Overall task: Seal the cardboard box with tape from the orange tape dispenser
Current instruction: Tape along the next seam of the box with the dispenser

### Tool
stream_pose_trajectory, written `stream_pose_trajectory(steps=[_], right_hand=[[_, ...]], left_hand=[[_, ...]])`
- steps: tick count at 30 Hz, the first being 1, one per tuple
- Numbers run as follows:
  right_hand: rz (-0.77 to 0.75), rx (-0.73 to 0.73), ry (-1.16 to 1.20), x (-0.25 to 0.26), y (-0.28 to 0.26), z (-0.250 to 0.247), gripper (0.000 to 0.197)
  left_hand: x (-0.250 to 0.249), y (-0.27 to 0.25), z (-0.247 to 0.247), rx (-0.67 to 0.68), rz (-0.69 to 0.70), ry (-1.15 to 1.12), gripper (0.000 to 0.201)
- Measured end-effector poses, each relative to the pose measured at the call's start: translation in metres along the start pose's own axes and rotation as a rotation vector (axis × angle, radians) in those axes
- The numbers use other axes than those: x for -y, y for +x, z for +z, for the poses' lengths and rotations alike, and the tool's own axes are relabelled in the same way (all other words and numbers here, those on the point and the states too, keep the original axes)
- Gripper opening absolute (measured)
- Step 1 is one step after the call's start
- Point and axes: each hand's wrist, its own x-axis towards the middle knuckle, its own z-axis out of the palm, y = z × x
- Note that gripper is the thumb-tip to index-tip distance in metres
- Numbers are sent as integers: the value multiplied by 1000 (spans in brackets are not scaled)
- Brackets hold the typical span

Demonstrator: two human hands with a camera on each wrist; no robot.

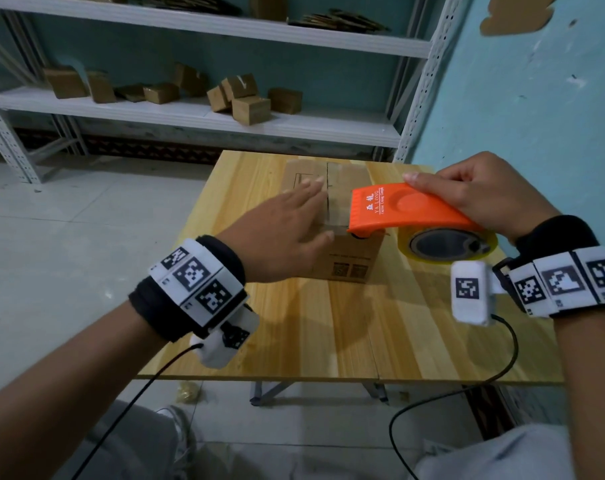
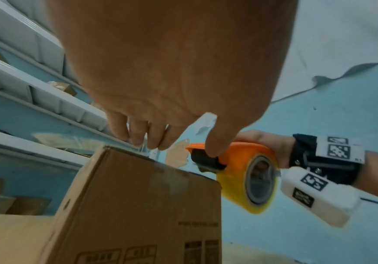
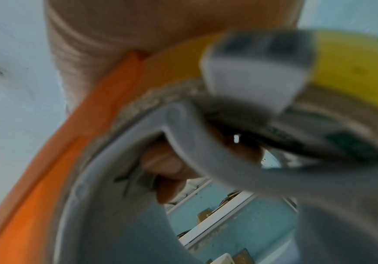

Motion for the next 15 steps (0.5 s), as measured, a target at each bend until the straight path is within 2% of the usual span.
stream_pose_trajectory(steps=[5, 15], right_hand=[[5, -5, 1, -1, 1, 0, 50], [-5, -5, -10, 0, 2, 2, 52]], left_hand=[[5, -2, 14, 36, 1, 114, 87], [10, -2, 24, 27, 15, 147, 85]])
